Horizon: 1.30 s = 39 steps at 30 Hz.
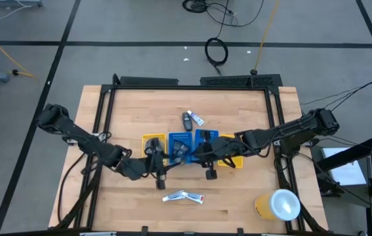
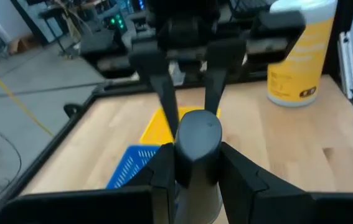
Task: Pick & Place Travel size toiletries
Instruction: Put the gray roll-on into the right blue bin
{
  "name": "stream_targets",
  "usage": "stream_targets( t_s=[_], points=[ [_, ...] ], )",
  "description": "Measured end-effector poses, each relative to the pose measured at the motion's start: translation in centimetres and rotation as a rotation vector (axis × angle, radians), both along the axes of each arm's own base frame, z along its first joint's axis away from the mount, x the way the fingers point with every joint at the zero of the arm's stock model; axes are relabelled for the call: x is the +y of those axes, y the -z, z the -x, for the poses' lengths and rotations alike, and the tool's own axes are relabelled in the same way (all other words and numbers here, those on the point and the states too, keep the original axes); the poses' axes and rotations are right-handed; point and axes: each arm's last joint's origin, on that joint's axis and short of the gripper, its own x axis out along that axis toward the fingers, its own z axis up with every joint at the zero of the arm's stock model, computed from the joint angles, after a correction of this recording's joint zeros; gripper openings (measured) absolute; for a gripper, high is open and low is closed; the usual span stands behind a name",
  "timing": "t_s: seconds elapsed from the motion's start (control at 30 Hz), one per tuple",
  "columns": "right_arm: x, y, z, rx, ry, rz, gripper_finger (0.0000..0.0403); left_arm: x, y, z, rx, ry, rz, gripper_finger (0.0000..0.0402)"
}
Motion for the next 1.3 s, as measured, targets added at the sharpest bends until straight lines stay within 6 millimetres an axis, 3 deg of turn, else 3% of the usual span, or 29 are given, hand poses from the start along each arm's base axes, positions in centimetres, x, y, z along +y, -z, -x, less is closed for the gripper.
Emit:
stream_targets(
  t_s=[0.43, 0.73, 0.93, 1.3],
  points=[
    [-0.4, -0.4, -0.6, -0.065, 0.002, 0.019, 0.0196, 1.1, -0.5, -0.7, -0.002, 0.014, -0.045, 0.0075],
    [-0.7, 0.0, -1.6, -0.111, -0.002, 0.021, 0.0234, 1.5, -1.0, -1.1, -0.041, 0.054, -0.081, 0.0075],
    [-0.7, 2.0, -3.2, -0.103, -0.017, 0.051, 0.0229, 2.2, -1.3, -1.6, -0.060, 0.082, -0.081, 0.0075],
    [-1.6, 2.3, -3.5, -0.092, 0.012, 0.052, 0.0179, 2.7, -1.2, -1.7, -0.055, 0.061, -0.085, 0.0075]
  ],
)
